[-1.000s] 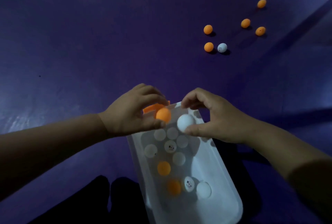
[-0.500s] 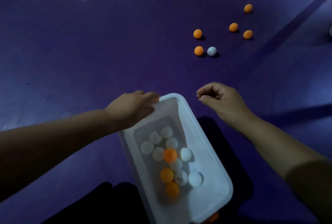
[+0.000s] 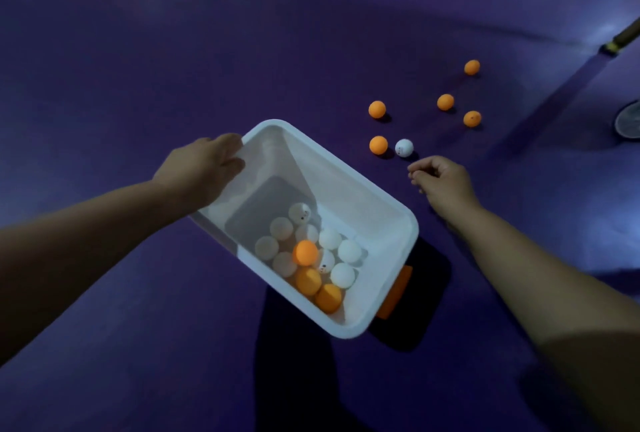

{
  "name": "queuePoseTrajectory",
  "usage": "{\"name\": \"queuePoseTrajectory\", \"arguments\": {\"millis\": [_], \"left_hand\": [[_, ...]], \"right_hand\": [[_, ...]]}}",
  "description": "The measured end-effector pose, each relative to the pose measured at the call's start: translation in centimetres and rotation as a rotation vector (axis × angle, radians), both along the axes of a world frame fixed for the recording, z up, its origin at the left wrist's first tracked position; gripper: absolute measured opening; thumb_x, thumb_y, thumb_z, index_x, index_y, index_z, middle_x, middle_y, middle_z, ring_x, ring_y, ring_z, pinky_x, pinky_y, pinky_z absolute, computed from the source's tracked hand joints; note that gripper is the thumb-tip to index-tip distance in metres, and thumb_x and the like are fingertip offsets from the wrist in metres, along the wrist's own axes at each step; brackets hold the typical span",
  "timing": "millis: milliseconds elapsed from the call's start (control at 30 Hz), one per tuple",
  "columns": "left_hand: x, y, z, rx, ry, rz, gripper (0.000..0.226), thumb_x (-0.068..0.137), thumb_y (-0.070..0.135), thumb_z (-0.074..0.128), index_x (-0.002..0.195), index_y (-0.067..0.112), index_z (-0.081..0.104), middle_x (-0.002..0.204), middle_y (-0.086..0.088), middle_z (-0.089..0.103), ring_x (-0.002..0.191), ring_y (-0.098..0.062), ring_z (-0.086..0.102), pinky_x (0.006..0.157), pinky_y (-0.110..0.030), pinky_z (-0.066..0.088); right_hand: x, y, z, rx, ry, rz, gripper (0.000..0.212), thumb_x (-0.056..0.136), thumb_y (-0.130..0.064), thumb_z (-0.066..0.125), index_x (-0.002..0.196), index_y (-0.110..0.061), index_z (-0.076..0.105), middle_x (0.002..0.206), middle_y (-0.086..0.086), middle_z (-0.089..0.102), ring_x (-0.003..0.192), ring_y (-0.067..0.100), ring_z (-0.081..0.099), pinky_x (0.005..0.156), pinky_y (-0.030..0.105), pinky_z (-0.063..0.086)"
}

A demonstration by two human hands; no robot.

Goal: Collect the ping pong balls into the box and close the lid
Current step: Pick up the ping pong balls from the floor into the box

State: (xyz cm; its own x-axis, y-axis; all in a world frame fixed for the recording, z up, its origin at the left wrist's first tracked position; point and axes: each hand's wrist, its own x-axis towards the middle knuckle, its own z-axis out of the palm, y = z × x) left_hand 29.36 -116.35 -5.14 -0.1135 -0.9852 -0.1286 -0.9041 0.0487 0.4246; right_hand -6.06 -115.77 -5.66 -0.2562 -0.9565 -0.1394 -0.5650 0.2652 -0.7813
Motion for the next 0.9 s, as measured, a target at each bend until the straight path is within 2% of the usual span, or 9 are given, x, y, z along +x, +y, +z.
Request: {"name": "queuePoseTrajectory", "arguments": {"millis": [67,167,300,433,533,633,733,833,900], "left_hand": [[0.0,-1.2,-0.1,0.012,0.011,0.030,0.017,0.092,0.036,0.047,0.105,0.024,0.050,0.103,-0.011,0.060,0.089,-0.032,0.055,0.075,-0.036,0.042],[-0.5,-2.1,-0.5,0.023,0.016,0.082,0.013,0.093,0.034,0.045,0.100,0.025,0.050,0.100,-0.010,0.058,0.084,-0.031,0.054,0.070,-0.036,0.040],[-1.6,-1.5,-0.5,-0.052,-0.137,0.123,0.027,0.095,0.034,0.039,0.118,0.022,0.046,0.100,-0.007,0.048,0.088,-0.030,0.049,0.067,-0.037,0.038],[-1.9,-1.4,-0.6,-0.179,-0.256,0.073,0.032,0.094,0.027,0.041,0.123,0.014,0.047,0.113,-0.012,0.052,0.105,-0.031,0.046,0.069,-0.039,0.036],[-2.0,-1.5,-0.7,-0.202,-0.279,0.054,0.033,0.094,0.025,0.041,0.124,0.013,0.047,0.114,-0.012,0.054,0.107,-0.031,0.046,0.071,-0.036,0.034],[-2.1,-1.6,-0.7,-0.195,-0.256,0.048,0.033,0.095,0.025,0.041,0.125,0.013,0.046,0.115,-0.011,0.054,0.108,-0.030,0.045,0.072,-0.035,0.033],[-2.1,-1.5,-0.7,-0.195,-0.246,0.048,0.032,0.095,0.025,0.042,0.124,0.013,0.047,0.113,-0.011,0.055,0.108,-0.030,0.046,0.074,-0.038,0.038],[-2.0,-1.4,-0.6,-0.197,-0.241,0.055,0.032,0.095,0.025,0.042,0.123,0.013,0.048,0.113,-0.012,0.056,0.108,-0.031,0.046,0.076,-0.040,0.040],[-2.1,-1.4,-0.6,-0.199,-0.244,0.050,0.031,0.094,0.025,0.043,0.123,0.012,0.048,0.113,-0.012,0.056,0.108,-0.031,0.046,0.077,-0.041,0.040]], "right_hand": [[-0.4,-2.6,-1.4,0.022,0.130,0.012,0.012,0.088,-0.012,0.054,0.091,-0.019,0.063,0.097,0.005,0.065,0.082,0.018,0.058,0.064,0.028,0.044],[-0.6,-6.2,-3.2,0.021,0.374,0.018,0.017,0.090,-0.016,0.053,0.103,-0.017,0.063,0.115,0.009,0.057,0.101,0.025,0.056,0.074,0.029,0.041],[-0.3,-9.1,-5.0,0.056,0.588,0.039,0.034,0.091,-0.021,0.051,0.125,-0.018,0.055,0.131,0.014,0.043,0.119,0.033,0.043,0.092,0.040,0.041],[-0.2,-9.7,-6.7,0.159,0.624,0.128,0.048,0.090,-0.017,0.056,0.136,-0.024,0.043,0.140,0.012,0.033,0.125,0.033,0.034,0.099,0.043,0.035],[-0.2,-9.8,-7.3,0.180,0.661,0.130,0.040,0.089,-0.015,0.058,0.127,-0.019,0.046,0.134,0.015,0.035,0.117,0.035,0.041,0.089,0.042,0.039],[0.5,-10.1,-6.5,0.150,0.596,-0.002,0.023,0.094,-0.021,0.049,0.115,-0.013,0.046,0.126,0.016,0.041,0.103,0.035,0.051,0.075,0.037,0.038],[1.2,-10.7,-5.6,0.078,0.530,-0.103,0.031,0.096,-0.032,0.035,0.117,-0.013,0.046,0.113,0.015,0.056,0.089,0.030,0.051,0.068,0.035,0.033],[1.7,-10.9,-5.4,0.132,0.591,0.067,0.042,0.094,-0.044,0.036,0.130,-0.023,0.042,0.117,0.008,0.061,0.104,0.031,0.054,0.075,0.036,0.035],[1.7,-10.8,-5.4,0.226,0.626,0.197,0.045,0.090,-0.049,0.042,0.131,-0.030,0.041,0.119,0.004,0.060,0.109,0.029,0.054,0.077,0.037,0.037]]}}
